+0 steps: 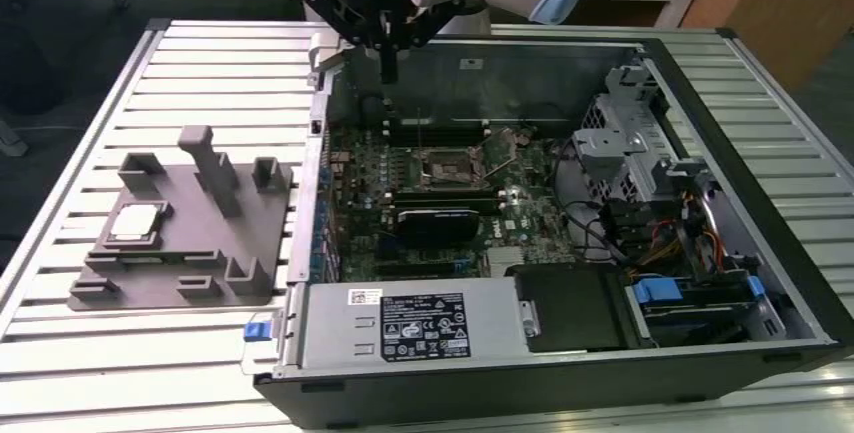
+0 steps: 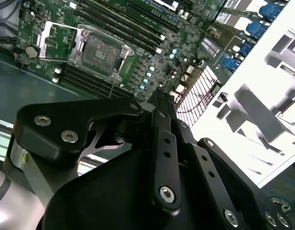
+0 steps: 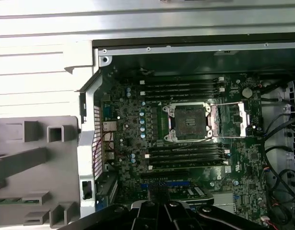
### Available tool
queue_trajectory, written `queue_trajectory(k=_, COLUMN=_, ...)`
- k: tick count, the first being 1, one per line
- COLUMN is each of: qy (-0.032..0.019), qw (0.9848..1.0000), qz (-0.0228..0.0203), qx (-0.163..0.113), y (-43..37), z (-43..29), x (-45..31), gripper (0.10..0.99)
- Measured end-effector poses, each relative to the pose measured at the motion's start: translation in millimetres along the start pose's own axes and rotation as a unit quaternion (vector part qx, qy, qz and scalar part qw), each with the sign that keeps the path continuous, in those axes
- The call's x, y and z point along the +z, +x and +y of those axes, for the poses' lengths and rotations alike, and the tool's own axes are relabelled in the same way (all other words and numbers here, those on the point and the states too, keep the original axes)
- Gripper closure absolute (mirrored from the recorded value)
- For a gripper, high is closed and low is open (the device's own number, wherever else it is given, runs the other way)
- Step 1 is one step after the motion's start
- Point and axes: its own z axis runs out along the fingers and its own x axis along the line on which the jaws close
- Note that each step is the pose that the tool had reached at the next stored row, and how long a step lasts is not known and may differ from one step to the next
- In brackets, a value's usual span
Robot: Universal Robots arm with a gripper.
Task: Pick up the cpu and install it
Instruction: 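Reach for the cpu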
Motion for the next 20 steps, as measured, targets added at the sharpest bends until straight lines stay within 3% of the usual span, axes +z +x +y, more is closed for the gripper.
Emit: queue_trajectory(k=20, qy=0.0000, qw=1.0000, qz=0.0000, qx=0.000, y=19.7, z=-1.5, x=-0.5, gripper=0.980)
